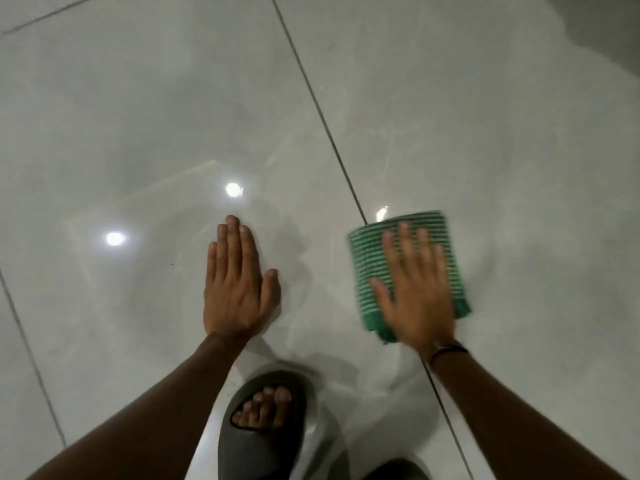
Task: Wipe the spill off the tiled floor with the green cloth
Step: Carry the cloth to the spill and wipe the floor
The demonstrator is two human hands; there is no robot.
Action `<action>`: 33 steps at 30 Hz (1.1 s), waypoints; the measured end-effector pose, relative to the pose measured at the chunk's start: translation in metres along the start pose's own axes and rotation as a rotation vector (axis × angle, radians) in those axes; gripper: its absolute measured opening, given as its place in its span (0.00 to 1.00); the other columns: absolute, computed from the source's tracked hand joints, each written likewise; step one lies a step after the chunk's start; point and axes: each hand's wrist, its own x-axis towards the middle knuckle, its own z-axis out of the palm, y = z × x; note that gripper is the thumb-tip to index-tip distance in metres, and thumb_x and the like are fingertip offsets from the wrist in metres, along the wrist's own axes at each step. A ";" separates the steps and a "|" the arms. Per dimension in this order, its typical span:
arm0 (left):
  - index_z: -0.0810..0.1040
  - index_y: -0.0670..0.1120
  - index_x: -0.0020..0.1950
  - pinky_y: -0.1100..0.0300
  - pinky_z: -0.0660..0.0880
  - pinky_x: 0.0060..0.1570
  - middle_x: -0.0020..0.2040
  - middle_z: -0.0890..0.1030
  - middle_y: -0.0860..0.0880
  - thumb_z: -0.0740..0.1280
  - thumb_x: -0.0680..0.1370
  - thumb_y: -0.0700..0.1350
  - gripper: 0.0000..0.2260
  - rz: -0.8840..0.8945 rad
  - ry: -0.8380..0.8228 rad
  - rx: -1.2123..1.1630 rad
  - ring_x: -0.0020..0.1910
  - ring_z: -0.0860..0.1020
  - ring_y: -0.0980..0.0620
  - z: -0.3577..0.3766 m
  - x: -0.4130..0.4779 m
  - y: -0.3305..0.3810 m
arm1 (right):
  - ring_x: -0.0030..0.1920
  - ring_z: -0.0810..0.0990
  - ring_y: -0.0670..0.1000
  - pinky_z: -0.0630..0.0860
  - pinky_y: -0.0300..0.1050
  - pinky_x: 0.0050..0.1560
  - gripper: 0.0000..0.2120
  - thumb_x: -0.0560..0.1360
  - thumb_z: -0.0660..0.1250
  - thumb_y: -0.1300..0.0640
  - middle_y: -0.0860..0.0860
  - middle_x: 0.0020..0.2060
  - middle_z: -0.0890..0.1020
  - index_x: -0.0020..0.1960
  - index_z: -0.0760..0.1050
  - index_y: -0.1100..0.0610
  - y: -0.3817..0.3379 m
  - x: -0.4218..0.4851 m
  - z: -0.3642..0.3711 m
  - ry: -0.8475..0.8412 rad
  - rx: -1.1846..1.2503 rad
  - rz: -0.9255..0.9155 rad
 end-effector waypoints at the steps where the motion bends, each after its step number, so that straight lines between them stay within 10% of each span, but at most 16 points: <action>1: 0.41 0.40 0.92 0.43 0.42 0.93 0.93 0.39 0.40 0.48 0.88 0.60 0.38 0.002 -0.004 -0.002 0.94 0.40 0.41 -0.001 0.000 0.002 | 0.91 0.49 0.64 0.49 0.68 0.90 0.39 0.88 0.46 0.34 0.57 0.91 0.48 0.91 0.43 0.52 0.023 -0.003 -0.003 0.008 0.003 0.119; 5: 0.48 0.37 0.92 0.40 0.49 0.92 0.93 0.47 0.38 0.49 0.90 0.56 0.35 0.181 -0.008 0.038 0.94 0.48 0.38 -0.005 0.001 0.012 | 0.90 0.49 0.68 0.51 0.71 0.88 0.38 0.88 0.46 0.36 0.61 0.90 0.50 0.91 0.46 0.56 0.044 0.063 -0.027 0.082 0.073 0.463; 12: 0.55 0.37 0.91 0.44 0.52 0.92 0.92 0.54 0.37 0.54 0.90 0.54 0.33 0.539 -0.048 0.025 0.93 0.54 0.38 -0.025 0.040 0.086 | 0.91 0.45 0.63 0.49 0.68 0.90 0.39 0.87 0.50 0.32 0.55 0.91 0.47 0.91 0.47 0.50 0.009 -0.068 0.014 -0.003 0.054 0.010; 16: 0.57 0.37 0.91 0.42 0.56 0.92 0.92 0.56 0.38 0.52 0.91 0.55 0.32 0.615 -0.017 -0.031 0.92 0.55 0.38 -0.002 0.053 0.135 | 0.90 0.48 0.66 0.55 0.72 0.87 0.40 0.86 0.46 0.31 0.59 0.91 0.50 0.91 0.48 0.51 0.086 -0.151 0.018 -0.049 0.025 0.350; 21: 0.54 0.38 0.91 0.43 0.51 0.92 0.92 0.55 0.36 0.55 0.91 0.55 0.34 0.661 0.087 0.022 0.93 0.54 0.36 0.021 0.054 0.138 | 0.89 0.51 0.71 0.52 0.73 0.87 0.39 0.87 0.46 0.34 0.63 0.90 0.54 0.91 0.51 0.54 0.144 -0.010 -0.020 0.123 0.092 0.640; 27: 0.53 0.37 0.92 0.40 0.54 0.92 0.92 0.54 0.36 0.55 0.90 0.53 0.34 0.693 0.130 0.034 0.93 0.52 0.38 0.017 0.054 0.145 | 0.91 0.48 0.65 0.51 0.71 0.87 0.39 0.86 0.55 0.31 0.56 0.91 0.51 0.91 0.52 0.48 0.035 -0.114 0.017 0.016 0.148 0.164; 33: 0.53 0.38 0.92 0.39 0.53 0.92 0.92 0.54 0.36 0.54 0.90 0.52 0.33 0.760 0.130 -0.070 0.93 0.53 0.37 0.031 0.079 0.189 | 0.89 0.49 0.70 0.51 0.73 0.87 0.41 0.86 0.47 0.30 0.62 0.90 0.50 0.91 0.49 0.51 0.195 -0.155 -0.011 0.038 0.041 0.756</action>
